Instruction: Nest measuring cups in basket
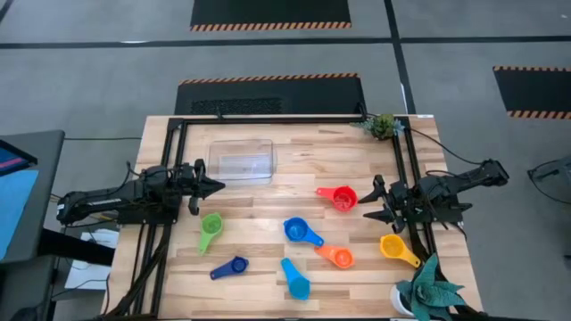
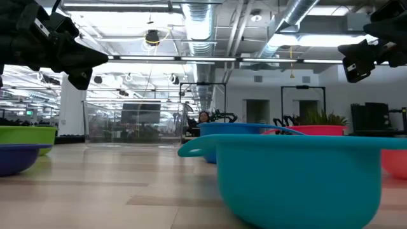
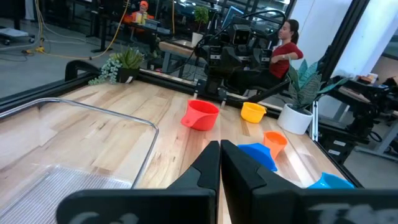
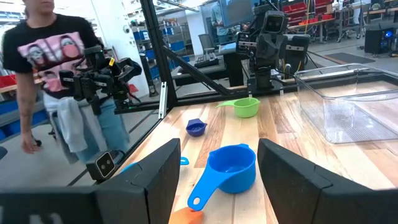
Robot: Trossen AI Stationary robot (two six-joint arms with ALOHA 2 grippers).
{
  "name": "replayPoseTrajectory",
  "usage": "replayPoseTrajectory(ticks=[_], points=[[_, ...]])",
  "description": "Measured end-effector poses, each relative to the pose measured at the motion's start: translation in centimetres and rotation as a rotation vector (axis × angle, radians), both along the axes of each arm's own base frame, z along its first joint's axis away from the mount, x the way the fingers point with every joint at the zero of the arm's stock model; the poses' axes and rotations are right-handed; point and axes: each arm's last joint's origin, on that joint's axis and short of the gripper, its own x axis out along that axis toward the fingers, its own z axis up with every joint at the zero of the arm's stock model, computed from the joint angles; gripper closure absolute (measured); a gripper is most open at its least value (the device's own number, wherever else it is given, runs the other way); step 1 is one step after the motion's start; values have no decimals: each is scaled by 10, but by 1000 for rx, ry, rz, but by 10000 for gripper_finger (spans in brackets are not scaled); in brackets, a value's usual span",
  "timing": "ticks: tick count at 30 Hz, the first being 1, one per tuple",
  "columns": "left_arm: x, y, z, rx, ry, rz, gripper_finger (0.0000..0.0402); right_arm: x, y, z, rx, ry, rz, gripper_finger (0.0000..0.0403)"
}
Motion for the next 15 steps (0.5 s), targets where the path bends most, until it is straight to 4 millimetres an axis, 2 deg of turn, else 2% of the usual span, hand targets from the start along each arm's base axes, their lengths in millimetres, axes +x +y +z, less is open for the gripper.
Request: replayPoseTrajectory(ticks=[15], points=[[0,0,-1,-2,8,1,401,0,0,0,0,0,0,164]])
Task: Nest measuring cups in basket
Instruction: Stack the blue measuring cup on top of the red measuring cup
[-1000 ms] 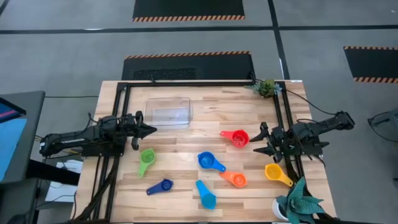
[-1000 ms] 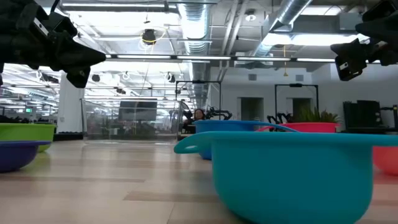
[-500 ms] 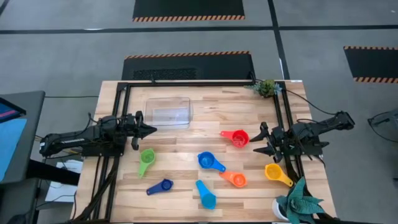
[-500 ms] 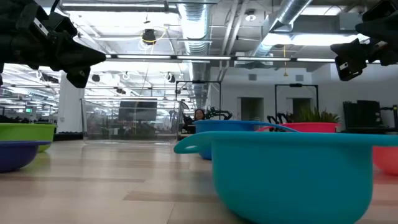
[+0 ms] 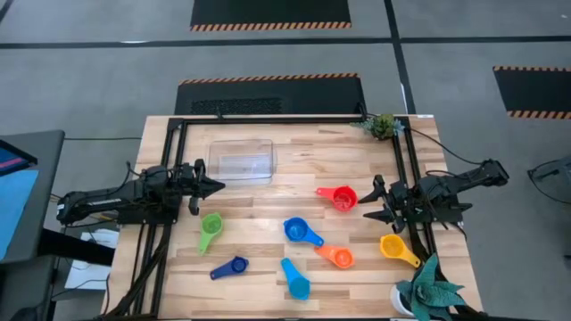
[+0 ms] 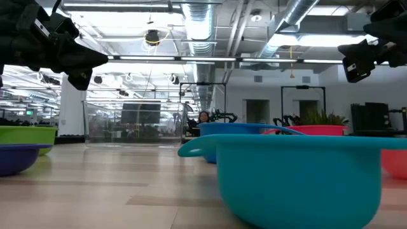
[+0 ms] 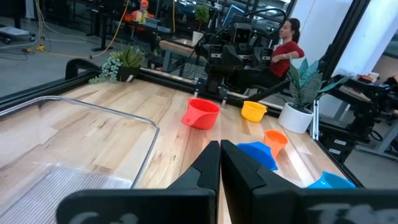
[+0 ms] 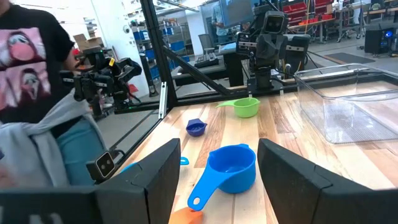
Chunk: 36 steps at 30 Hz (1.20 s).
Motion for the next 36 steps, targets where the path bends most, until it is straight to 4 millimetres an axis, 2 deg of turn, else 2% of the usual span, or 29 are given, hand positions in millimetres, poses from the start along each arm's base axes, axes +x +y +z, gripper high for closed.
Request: replayPoseTrajectory(ticks=[6,20,27,29,34,36], points=[[0,1,2,-8,-19,34,402,0,0,0,0,0,0,164],[-1,5,8,-348,-129,179,401,0,0,0,0,-1,-2,164],[-2,9,7,-399,-160,300,401,0,0,1,18,-11,-2,164],[-2,9,8,-456,-179,298,401,0,-1,5,95,-35,-33,164],[-3,10,11,-544,-237,331,401,-4,-12,28,520,-247,-248,164],[-3,10,12,-545,-257,333,401,-7,-18,34,578,-332,-396,164]])
